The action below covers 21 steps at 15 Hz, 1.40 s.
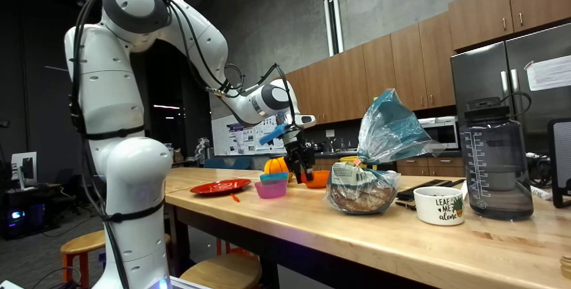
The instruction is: Pick up the red toy and put it in the blue bowl
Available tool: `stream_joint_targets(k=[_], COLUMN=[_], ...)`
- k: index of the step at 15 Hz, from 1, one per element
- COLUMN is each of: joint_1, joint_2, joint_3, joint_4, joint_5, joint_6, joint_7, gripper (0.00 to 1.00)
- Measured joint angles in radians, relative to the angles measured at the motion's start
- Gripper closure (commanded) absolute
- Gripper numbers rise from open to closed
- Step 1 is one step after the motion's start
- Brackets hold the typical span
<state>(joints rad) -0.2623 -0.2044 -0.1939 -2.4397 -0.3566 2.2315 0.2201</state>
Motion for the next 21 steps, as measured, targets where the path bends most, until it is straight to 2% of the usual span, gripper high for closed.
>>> stream_joint_targets(k=[3, 9, 12, 17, 21], joint_1=[0.018, 0.065, 0.095, 0.109, 0.145], joint_2=[-0.062, -0.16, -0.174, -0.184, -0.183], joint_3=[0.023, 0.028, 0.035, 0.073, 0.084], joint_4=[-0.016, -0.055, -0.064, -0.077, -0.078], joint_5=[0.013, 0.174, 0.228, 0.235, 0.269], joint_6=[-0.064, -0.071, -0.062, 0.014, 0.023], joint_7=[-0.026, -0.113, -0.153, -0.146, -0.181], gripper=[0.75, 0.75, 0.75, 0.75, 0.75])
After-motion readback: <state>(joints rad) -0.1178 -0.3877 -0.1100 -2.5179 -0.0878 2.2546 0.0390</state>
